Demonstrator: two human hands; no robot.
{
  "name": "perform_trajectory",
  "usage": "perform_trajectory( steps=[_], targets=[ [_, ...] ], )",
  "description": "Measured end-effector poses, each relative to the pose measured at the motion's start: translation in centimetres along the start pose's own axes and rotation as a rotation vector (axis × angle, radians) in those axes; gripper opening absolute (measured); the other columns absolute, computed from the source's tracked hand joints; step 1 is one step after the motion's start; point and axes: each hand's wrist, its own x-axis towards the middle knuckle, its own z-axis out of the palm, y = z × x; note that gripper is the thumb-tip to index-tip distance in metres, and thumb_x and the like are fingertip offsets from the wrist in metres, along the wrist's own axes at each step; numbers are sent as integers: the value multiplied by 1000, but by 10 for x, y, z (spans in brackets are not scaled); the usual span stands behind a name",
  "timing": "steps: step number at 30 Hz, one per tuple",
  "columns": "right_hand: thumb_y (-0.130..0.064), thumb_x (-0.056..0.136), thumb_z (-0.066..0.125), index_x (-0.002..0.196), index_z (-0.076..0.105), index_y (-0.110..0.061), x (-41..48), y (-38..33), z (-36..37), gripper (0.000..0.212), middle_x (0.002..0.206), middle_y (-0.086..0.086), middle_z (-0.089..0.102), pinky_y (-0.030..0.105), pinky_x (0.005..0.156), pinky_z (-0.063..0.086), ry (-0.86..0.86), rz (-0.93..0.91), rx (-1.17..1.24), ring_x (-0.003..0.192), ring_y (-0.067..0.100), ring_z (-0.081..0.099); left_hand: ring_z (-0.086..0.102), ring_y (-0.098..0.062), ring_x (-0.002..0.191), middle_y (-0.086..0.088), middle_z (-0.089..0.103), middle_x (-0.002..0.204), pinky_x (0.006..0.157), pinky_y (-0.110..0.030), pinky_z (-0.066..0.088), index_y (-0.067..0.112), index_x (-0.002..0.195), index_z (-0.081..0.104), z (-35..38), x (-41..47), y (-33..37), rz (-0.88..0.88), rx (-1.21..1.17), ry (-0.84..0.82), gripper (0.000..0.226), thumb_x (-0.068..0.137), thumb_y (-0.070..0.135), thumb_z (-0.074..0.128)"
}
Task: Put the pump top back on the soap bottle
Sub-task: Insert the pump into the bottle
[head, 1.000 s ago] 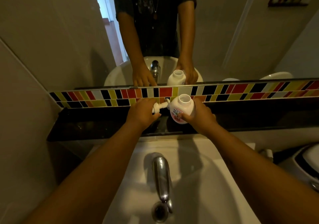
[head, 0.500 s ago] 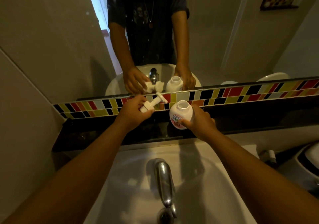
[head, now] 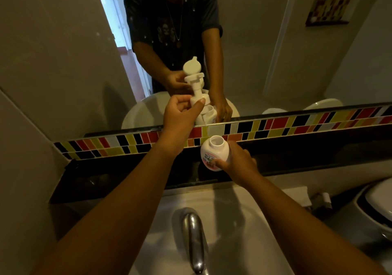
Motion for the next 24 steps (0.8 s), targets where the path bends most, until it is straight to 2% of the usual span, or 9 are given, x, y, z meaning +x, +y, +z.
perform_trajectory(
  steps=[4,7,11,14,24],
  targets=[
    [-51,72,73,126,44,-31,1,0,1,65,130,1,59,51,97,45,5,2,8,122,27,51,69,-12,101,-2,68,119,73,-16,56,15,119,55,12,-7,-11,25,-16,-13,40,85,27,73],
    [-51,72,72,127,44,-30,0,0,2,65,131,2,58,50,98,44,9,3,12,123,27,51,69,-14,105,-2,68,119,80,-21,58,14,120,54,15,-12,-27,4,-6,-62,44,83,24,76],
    [-51,73,71,129,43,-29,0,1,2,67,133,3,57,50,98,44,12,7,7,124,28,50,68,-19,109,-4,68,122,93,-39,57,14,120,55,11,-13,-48,-17,72,-137,48,79,21,79],
    [-49,74,71,131,43,-28,1,0,2,67,134,4,57,51,100,43,15,15,-5,125,29,49,67,-20,112,-3,68,123,96,-45,55,17,120,55,6,-14,-57,-47,162,-214,49,78,24,80],
    [-52,75,69,134,41,-27,-1,-2,1,71,138,5,54,52,103,40,6,32,-13,128,30,46,65,-19,114,0,68,124,97,-43,53,19,123,53,4,-14,-56,-83,206,-352,50,81,27,77]
  ],
)
